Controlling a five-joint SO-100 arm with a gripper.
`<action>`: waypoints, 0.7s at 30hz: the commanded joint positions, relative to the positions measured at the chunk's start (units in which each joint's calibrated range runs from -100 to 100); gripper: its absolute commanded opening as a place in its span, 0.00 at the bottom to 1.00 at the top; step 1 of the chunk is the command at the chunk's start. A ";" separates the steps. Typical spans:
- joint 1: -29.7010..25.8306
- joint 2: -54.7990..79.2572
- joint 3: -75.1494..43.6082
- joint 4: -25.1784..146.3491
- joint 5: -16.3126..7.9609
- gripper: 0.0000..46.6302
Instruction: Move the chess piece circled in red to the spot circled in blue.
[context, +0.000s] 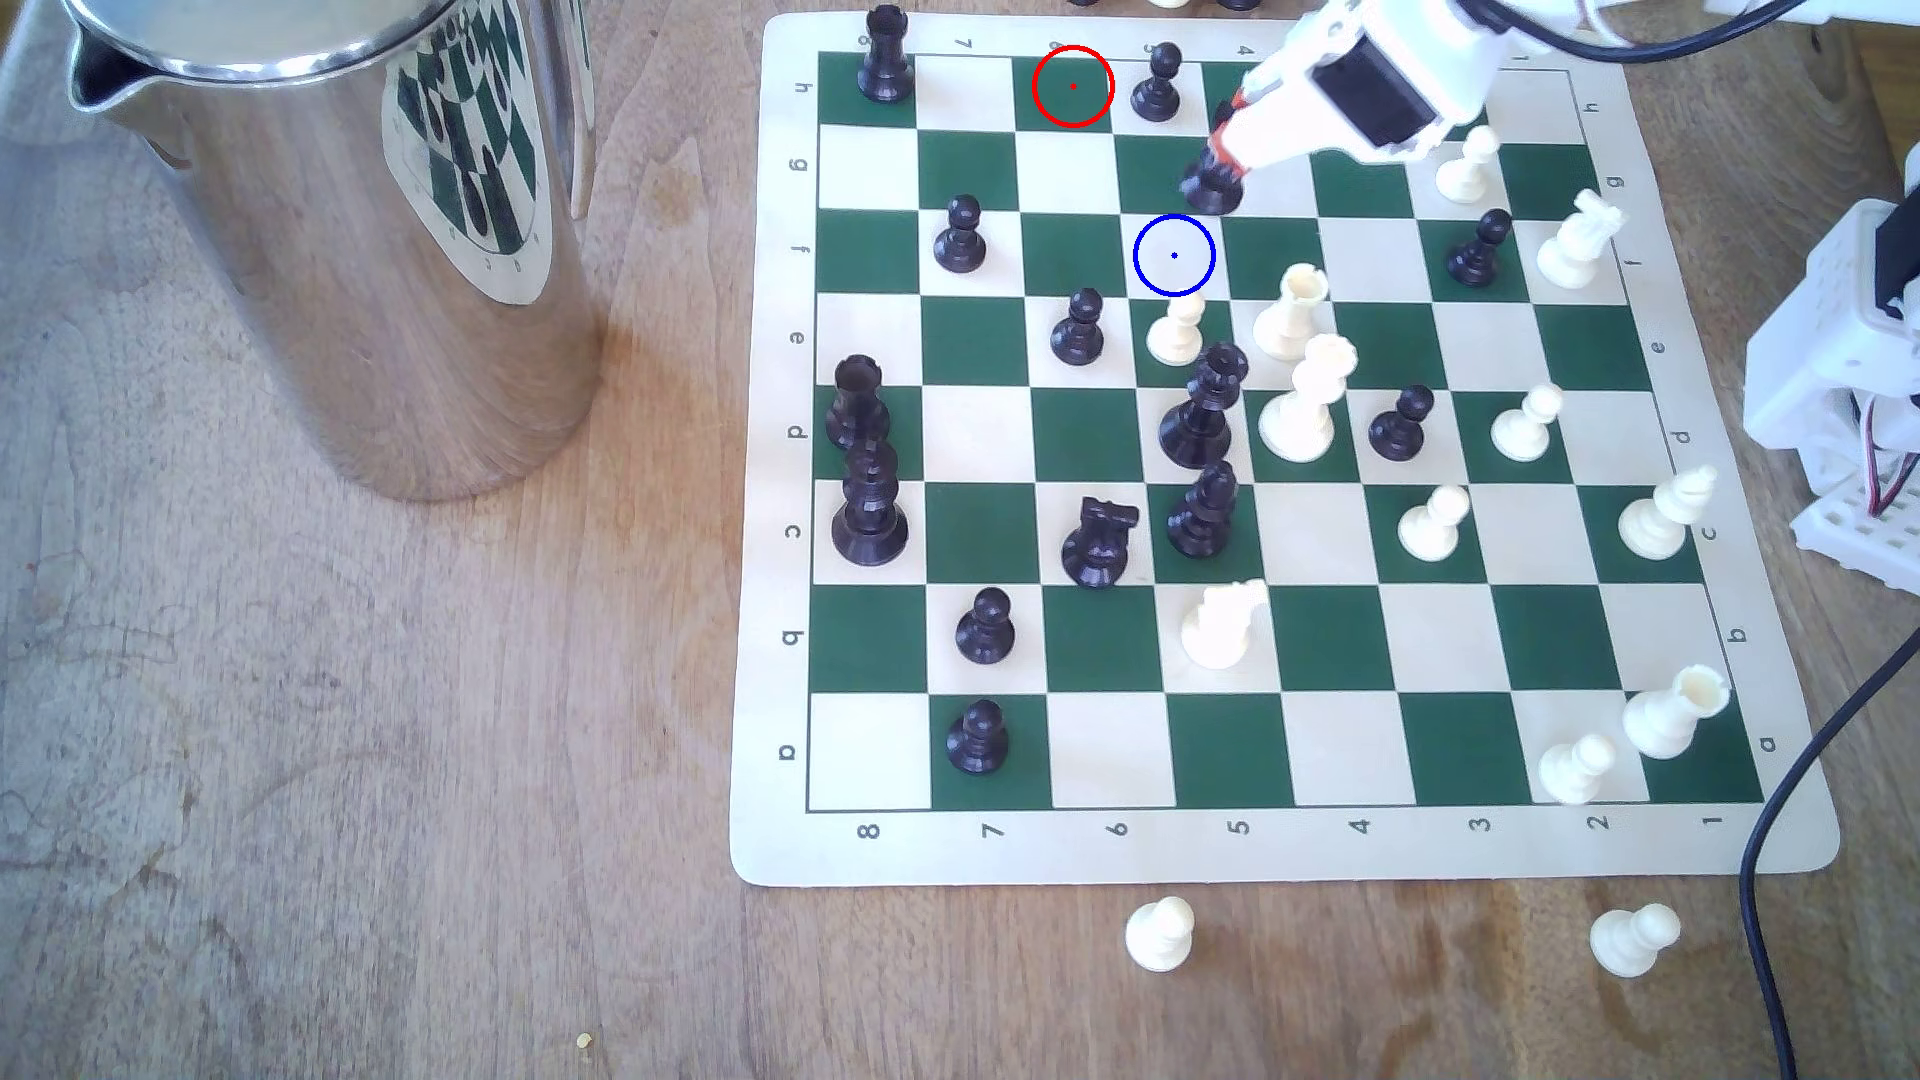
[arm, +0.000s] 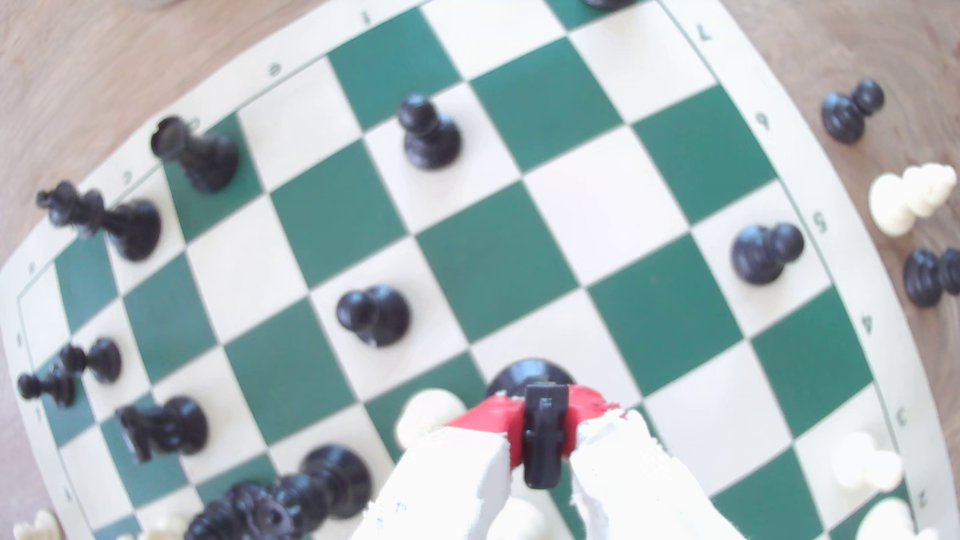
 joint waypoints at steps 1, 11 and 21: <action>-0.76 1.84 -1.03 -2.57 -0.20 0.01; -0.44 8.29 -1.03 -5.85 -0.20 0.01; 0.89 11.43 -1.84 -7.57 0.29 0.01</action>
